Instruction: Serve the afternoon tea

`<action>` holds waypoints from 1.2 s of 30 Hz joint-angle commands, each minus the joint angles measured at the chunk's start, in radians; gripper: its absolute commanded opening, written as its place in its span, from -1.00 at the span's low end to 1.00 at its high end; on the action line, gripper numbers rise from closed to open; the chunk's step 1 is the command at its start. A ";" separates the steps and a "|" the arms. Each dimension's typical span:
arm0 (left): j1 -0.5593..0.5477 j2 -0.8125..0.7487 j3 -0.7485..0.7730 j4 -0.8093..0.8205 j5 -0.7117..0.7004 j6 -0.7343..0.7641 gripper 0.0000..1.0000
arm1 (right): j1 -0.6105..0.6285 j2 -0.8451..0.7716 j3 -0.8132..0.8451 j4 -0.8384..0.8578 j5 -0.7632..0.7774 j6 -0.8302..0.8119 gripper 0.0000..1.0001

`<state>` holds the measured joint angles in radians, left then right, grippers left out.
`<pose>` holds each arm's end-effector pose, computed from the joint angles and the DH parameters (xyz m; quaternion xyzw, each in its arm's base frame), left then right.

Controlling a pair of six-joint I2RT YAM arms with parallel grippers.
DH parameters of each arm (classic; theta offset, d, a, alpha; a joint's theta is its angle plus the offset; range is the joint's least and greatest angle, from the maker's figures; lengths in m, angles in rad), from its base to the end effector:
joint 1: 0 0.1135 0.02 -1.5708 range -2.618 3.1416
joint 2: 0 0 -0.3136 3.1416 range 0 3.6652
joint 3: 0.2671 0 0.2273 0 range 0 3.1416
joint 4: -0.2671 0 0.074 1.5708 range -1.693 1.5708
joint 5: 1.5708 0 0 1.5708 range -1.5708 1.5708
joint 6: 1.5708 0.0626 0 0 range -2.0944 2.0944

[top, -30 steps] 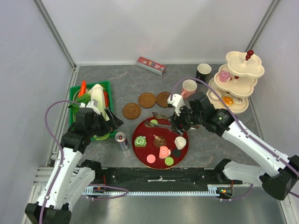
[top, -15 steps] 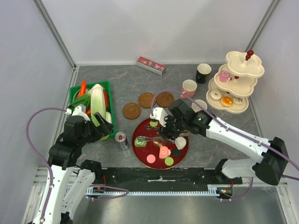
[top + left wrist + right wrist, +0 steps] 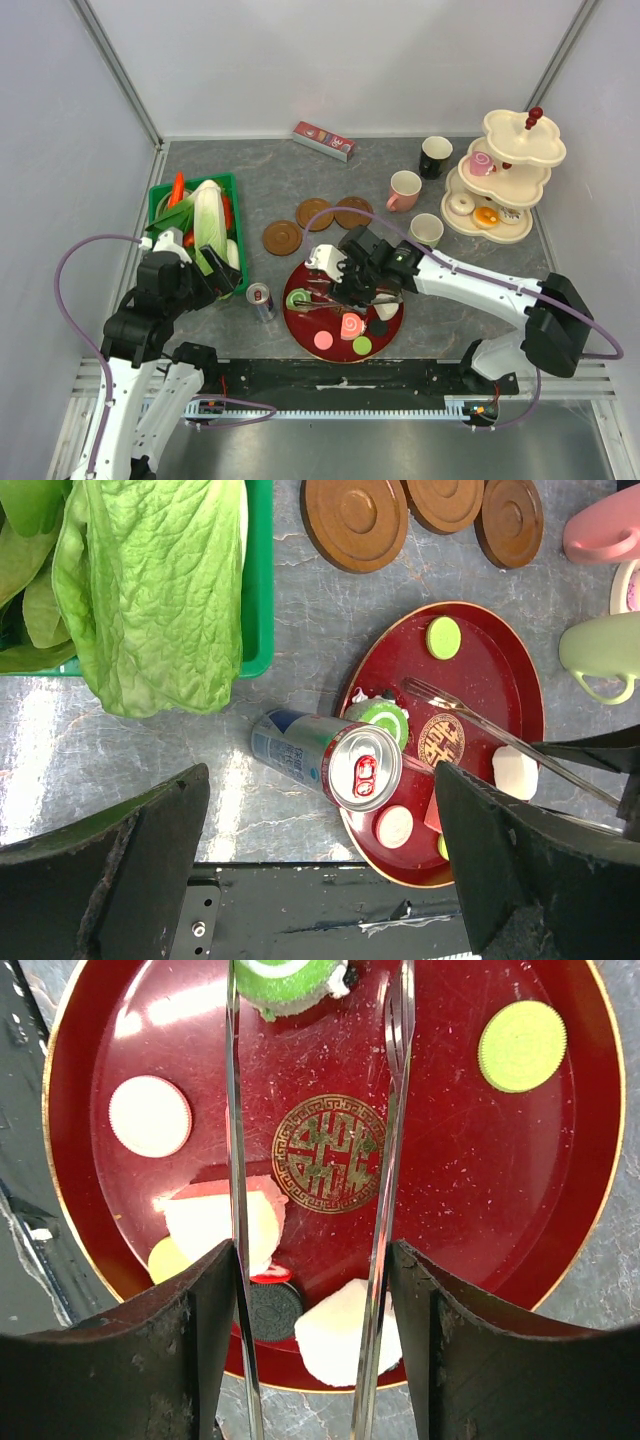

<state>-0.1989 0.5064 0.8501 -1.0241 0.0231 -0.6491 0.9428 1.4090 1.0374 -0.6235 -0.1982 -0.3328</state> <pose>0.0371 -0.0090 0.3100 -0.1966 0.8808 -0.1867 0.3882 0.1482 0.2251 0.2857 -0.5907 0.7499 0.1753 0.2410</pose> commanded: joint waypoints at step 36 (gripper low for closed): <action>-0.002 0.001 -0.003 0.054 0.004 -0.003 0.98 | 0.106 -0.177 0.194 0.019 0.509 0.331 0.05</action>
<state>-0.1989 0.4957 0.8474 -1.0222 0.0238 -0.6495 1.0454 1.3220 1.1465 -0.6079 0.1413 -0.1211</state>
